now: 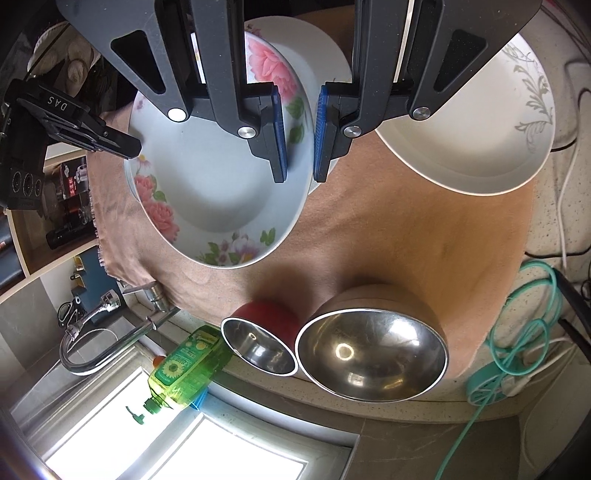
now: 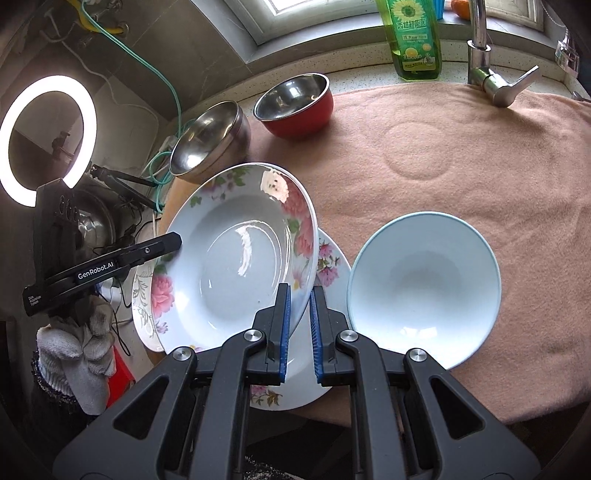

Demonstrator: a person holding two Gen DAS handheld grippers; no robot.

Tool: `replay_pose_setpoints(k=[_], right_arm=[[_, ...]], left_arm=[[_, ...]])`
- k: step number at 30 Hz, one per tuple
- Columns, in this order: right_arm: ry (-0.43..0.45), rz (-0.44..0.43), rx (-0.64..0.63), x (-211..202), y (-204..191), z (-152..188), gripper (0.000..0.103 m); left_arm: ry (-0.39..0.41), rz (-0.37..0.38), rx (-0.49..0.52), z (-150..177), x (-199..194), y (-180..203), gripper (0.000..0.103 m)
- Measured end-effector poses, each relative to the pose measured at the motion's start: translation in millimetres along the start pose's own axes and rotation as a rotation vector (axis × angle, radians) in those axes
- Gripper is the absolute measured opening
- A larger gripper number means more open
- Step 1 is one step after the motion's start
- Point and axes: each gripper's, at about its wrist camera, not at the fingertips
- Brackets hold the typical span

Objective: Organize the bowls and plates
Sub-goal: 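Lower the rose-pattern plate with the right tool onto the floral plate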

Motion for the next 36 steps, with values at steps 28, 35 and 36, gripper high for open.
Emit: replay_pose_setpoints(k=[28, 35, 36], right_arm=[[-0.045, 0.053, 0.040, 29, 2, 36, 0.012], [-0.043, 0.070, 0.034, 31, 1, 36, 0.013], [-0.044, 0.072, 0.034, 32, 1, 36, 0.013]], left_arm=[[-0.067, -0.044, 0.047, 18, 25, -1, 0.013], [-0.074, -0.049, 0.048, 19, 28, -3, 0.013], [-0.076, -0.048, 0.047, 19, 28, -3, 0.013]])
Point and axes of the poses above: each gripper's, at about its wrist camera, not at the fingertips, and x roughly the way its jaws point, y to its right, z to its underside, and after that the axes turned 11 degrees about -y, right-handed
